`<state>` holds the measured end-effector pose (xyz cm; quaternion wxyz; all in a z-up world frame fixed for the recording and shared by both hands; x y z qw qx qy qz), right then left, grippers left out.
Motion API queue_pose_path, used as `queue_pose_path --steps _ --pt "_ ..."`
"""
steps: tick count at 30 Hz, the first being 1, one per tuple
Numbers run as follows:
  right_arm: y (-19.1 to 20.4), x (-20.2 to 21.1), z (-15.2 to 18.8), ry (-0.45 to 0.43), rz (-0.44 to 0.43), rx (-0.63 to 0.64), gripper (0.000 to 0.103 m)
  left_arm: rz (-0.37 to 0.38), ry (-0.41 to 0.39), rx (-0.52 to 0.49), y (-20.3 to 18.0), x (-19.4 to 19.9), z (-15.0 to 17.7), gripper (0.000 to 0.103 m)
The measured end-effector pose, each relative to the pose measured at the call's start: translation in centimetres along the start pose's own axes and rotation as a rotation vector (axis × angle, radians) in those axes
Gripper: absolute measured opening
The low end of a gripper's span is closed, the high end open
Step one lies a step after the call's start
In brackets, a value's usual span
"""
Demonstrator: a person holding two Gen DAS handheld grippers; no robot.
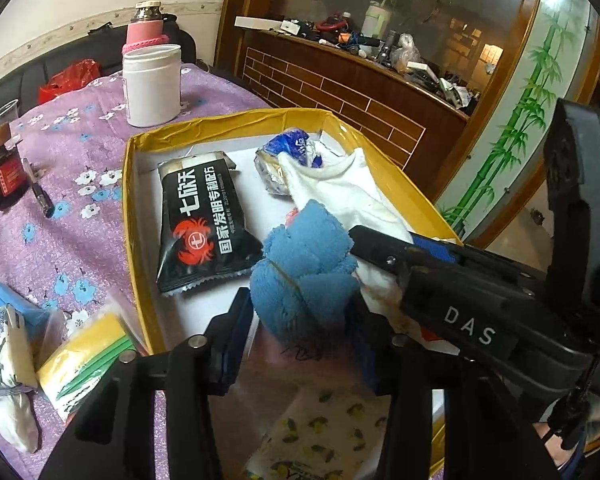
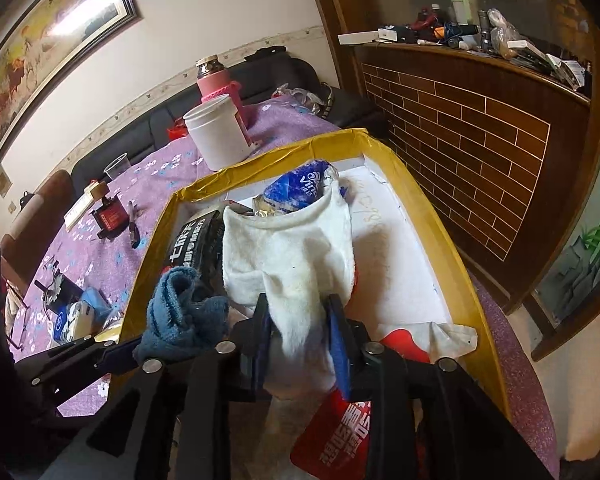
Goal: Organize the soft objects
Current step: 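Carry the blue towel and white cloth over the tray with both grippers, then open both grippers to release the towel and cloth into the tray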
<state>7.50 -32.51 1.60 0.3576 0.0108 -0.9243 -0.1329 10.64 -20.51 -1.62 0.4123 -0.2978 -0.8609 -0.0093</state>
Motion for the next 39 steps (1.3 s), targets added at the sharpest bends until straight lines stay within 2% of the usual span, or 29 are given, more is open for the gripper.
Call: queue_pose_path --steps 2,4,6,8,17,19,25,39 --pt "-0.2 0.1 0.0 -0.002 0.005 -0.009 0.047 0.002 -0.017 -0.01 -0.1 0.4 0.1 0.054" --pt "-0.2 0.3 -0.1 -0.009 0.009 -0.011 0.054 -0.005 -0.036 -0.024 -0.4 0.7 0.1 0.067" --pt "-0.2 0.5 -0.1 -0.014 0.021 -0.014 0.066 -0.009 -0.054 -0.035 -0.6 1.0 0.0 0.073" --pt "-0.1 0.7 -0.2 -0.022 0.024 -0.013 0.072 -0.014 -0.064 -0.038 -0.7 1.2 -0.1 0.078" --pt "-0.6 3.9 -0.7 -0.089 0.025 -0.038 0.073 0.027 -0.084 -0.036 -1.8 2.6 -0.7 0.081" --pt "-0.7 4.9 -0.9 -0.11 0.024 -0.043 0.073 0.038 -0.095 -0.04 -2.2 3.2 -0.9 0.087" --pt "-0.6 7.7 -1.4 -0.173 0.01 -0.059 0.08 0.062 -0.101 -0.044 -3.1 5.2 -0.7 0.089" --pt "2.7 9.7 -0.5 -0.186 -0.041 -0.049 0.08 0.037 -0.129 -0.043 -2.0 10.7 2.0 0.089"
Point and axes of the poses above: each gripper's, at about its wrist camera, not at the fingertips, and x roughly against the way its jaws point, y to its left, z to its underside, the point moved 3 cm from there along -x, roughly the way its jaws point, and after that the axes turned 2 degrees about -y, right-handed, at the moved point
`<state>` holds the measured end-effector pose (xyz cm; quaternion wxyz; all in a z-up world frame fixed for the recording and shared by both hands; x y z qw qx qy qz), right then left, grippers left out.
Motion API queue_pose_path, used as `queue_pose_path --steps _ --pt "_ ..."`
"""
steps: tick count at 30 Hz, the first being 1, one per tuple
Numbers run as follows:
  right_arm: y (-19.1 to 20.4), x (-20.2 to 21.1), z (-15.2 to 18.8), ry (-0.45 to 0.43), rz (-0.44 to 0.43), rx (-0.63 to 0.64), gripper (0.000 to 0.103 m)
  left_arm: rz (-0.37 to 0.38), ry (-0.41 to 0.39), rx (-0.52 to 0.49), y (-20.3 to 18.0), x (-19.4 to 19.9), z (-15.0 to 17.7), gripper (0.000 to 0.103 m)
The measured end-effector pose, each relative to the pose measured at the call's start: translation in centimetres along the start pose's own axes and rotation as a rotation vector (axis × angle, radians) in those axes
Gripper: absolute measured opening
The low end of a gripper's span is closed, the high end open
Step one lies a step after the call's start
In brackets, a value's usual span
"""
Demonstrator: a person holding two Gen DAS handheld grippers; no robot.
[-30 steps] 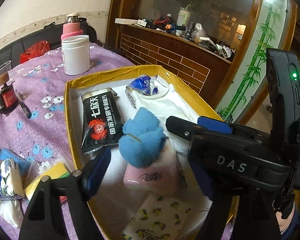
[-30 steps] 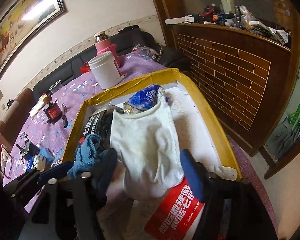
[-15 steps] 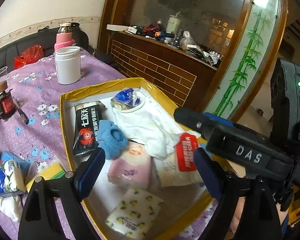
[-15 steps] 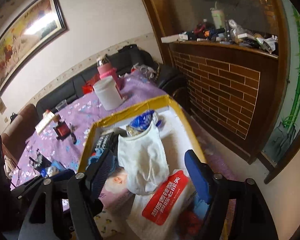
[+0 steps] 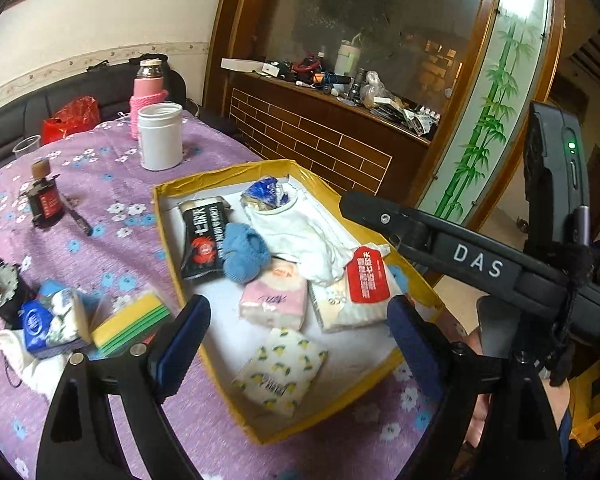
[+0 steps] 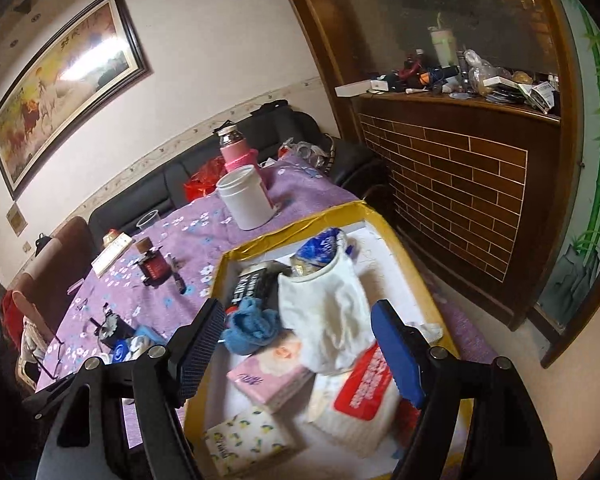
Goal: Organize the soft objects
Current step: 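Open both grippers to release the towel and cloth into the tray, then withdraw both grippers from the tray toward the blue tissue box on the pile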
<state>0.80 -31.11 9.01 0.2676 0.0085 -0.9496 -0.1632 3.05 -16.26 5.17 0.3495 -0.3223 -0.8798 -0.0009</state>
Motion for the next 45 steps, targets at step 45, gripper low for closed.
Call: queue_pose_path --steps 45 --pt "22.3 -18.2 8.7 0.498 -0.345 0.159 0.081 -0.581 -0.104 0.574 25.3 11.2 10.0 0.089"
Point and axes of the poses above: each gripper's, at about its wrist camera, not at the fingertips, and x roughly against the way its jaws point, y to its left, z to its underside, the point moved 3 cm from there along -x, roughly the way its jaws point, and after that the axes turned 2 degrees about -y, right-handed, at the moved point
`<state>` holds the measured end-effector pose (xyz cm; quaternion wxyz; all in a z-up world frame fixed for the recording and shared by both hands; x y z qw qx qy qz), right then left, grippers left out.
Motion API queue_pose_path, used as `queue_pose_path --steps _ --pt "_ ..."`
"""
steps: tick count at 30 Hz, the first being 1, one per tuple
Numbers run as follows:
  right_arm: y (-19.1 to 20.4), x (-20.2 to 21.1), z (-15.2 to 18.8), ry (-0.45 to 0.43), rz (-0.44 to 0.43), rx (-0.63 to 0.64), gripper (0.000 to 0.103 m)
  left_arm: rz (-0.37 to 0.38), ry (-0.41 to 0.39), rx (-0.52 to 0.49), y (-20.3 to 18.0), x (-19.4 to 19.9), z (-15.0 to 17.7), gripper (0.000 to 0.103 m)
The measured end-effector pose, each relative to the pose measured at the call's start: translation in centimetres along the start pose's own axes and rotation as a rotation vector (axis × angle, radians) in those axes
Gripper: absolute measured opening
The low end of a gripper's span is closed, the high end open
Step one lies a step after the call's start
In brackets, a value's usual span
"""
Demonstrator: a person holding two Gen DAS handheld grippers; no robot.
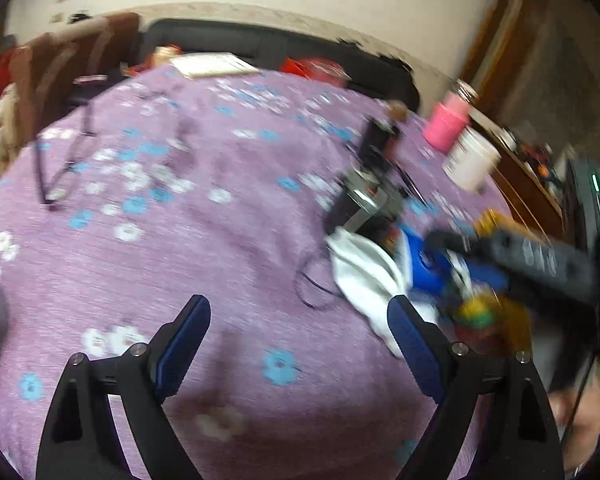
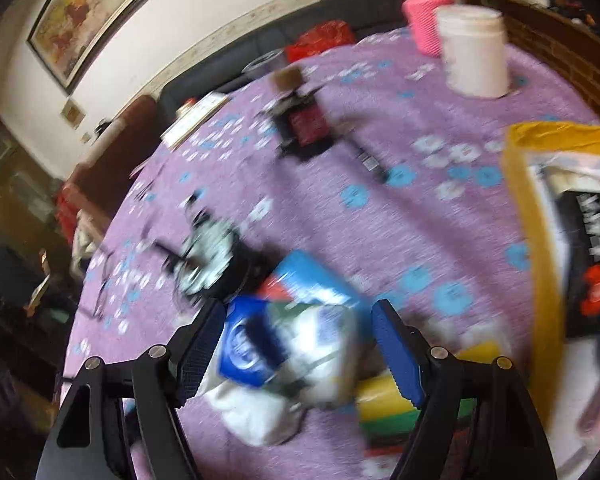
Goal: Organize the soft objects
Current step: 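Withdraw both grippers from the tray toward the blue tissue box on the pile, then close the right gripper on the blue Vinda tissue pack while the left pinches the white cloth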
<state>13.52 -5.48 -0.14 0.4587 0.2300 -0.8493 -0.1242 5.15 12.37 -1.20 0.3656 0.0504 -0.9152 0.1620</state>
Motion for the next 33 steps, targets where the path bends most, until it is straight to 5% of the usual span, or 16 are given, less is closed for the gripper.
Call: queue_pose_path --steps 5,11,17,21,23,25,26,33 --pt "3.6 1.8 4.5 0.135 -0.196 0.109 0.081 -0.054 -0.043 0.118 2.8 0.6 -0.8 0.089" --pt "3.8 3.4 3.5 0.015 0.011 0.254 0.081 -0.058 -0.037 0.154 3.6 0.6 -1.0 0.089" --pt "3.6 0.8 0.8 -0.036 -0.023 0.213 0.081 -0.051 -0.03 0.165 3.6 0.4 -0.9 0.089" --pt "4.7 -1.4 2.0 0.011 -0.034 0.245 0.081 -0.053 -0.039 0.182 4.0 0.6 -1.0 0.089" --pt "5.9 -0.3 3.5 0.037 -0.114 0.287 0.082 -0.053 -0.049 0.19 4.1 0.8 -1.0 0.089" --pt "6.4 1.4 4.4 0.069 -0.301 0.278 0.082 -0.048 -0.062 0.202 4.3 1.0 -1.1 0.089" --pt "6.1 2.3 4.4 0.054 -0.305 0.271 0.082 -0.045 -0.068 0.209 4.4 1.2 -1.1 0.089" --pt "4.3 4.0 3.2 -0.048 -0.057 0.281 0.082 -0.036 -0.062 0.188 4.0 1.1 -1.1 0.089"
Point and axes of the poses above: each gripper's, at about its wrist camera, not at the fingertips, and x roughly against the way its jaws point, y to its left, z to its underside, the point moved 3 cm from there along -x, roughly the way its jaws point, and after that the axes turned 2 degrees about -y, right-handed, at the moved point
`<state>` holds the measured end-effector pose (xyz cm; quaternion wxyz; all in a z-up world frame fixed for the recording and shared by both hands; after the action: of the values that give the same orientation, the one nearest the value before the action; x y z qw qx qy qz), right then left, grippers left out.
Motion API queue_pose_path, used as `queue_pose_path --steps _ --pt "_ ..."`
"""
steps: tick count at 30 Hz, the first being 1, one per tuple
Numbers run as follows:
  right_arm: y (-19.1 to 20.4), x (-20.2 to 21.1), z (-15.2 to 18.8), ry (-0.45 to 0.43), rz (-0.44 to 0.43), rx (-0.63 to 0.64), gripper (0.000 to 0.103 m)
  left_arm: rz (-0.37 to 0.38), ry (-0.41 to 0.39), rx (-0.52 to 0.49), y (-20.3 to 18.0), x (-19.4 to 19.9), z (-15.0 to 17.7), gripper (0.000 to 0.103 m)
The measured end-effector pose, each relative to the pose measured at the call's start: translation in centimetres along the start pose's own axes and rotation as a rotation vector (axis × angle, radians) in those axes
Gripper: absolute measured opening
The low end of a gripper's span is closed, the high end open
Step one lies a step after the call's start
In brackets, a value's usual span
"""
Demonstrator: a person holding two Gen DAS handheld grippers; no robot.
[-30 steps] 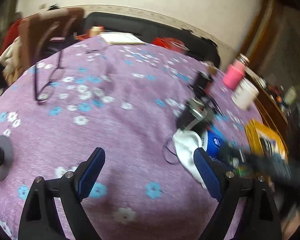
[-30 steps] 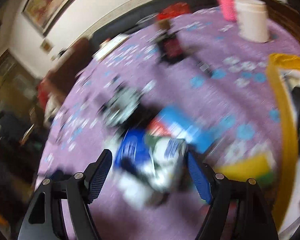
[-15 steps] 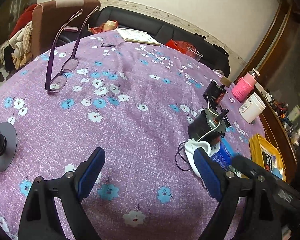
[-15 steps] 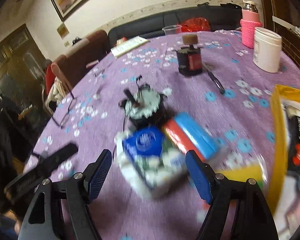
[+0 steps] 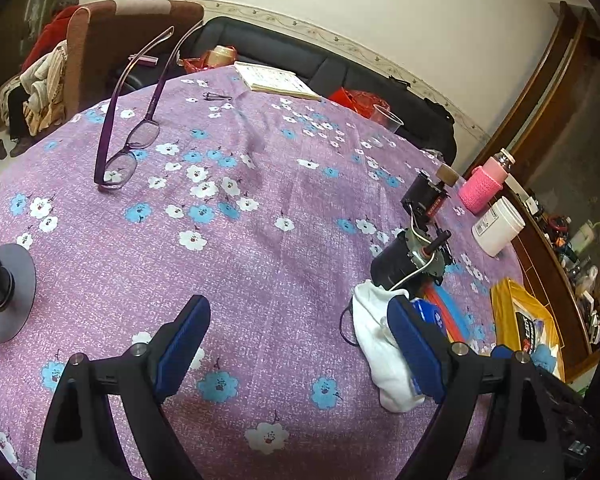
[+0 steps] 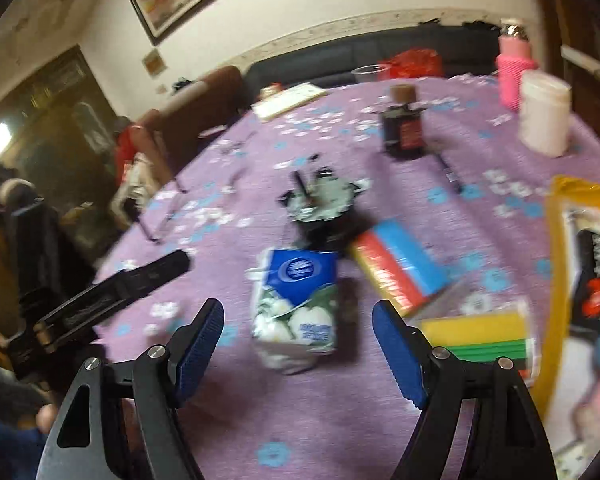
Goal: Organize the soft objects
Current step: 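Close the right gripper on the blue Vinda tissue pack while the left pinches the white cloth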
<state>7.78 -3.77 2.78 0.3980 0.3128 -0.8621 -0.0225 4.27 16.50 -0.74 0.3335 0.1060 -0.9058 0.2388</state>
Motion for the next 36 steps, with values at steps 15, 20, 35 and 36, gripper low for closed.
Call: queue_pose_path --steps 15,20,35,36 --pt "-2.1 -5.7 0.4 0.1 0.05 -0.094 0.058 0.005 0.01 -0.001 -0.1 -0.3 0.1 0.089" --pt "-1.5 -5.3 0.9 0.098 0.04 -0.095 0.053 -0.006 -0.006 0.017 0.4 -0.2 0.0 0.089" --pt "-0.4 2.4 4.4 -0.074 0.01 -0.1 0.052 0.036 0.097 -0.116 -2.3 -0.8 1.6 0.089" --pt "-0.5 2.7 4.6 -0.083 0.018 -0.096 0.052 0.042 0.122 -0.151 -3.0 -0.9 2.3 0.089"
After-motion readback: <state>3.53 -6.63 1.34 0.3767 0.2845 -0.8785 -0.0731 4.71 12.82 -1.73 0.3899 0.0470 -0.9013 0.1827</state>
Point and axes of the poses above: each gripper's, at about its wrist camera, not at the fingertips, and x roughly against the way its jaws point, y to its left, z to its underside, the point moved 3 cm from there along -x, roughly the way its jaws point, and after that the axes turned 2 degrees about -y, right-handed, at the moved point
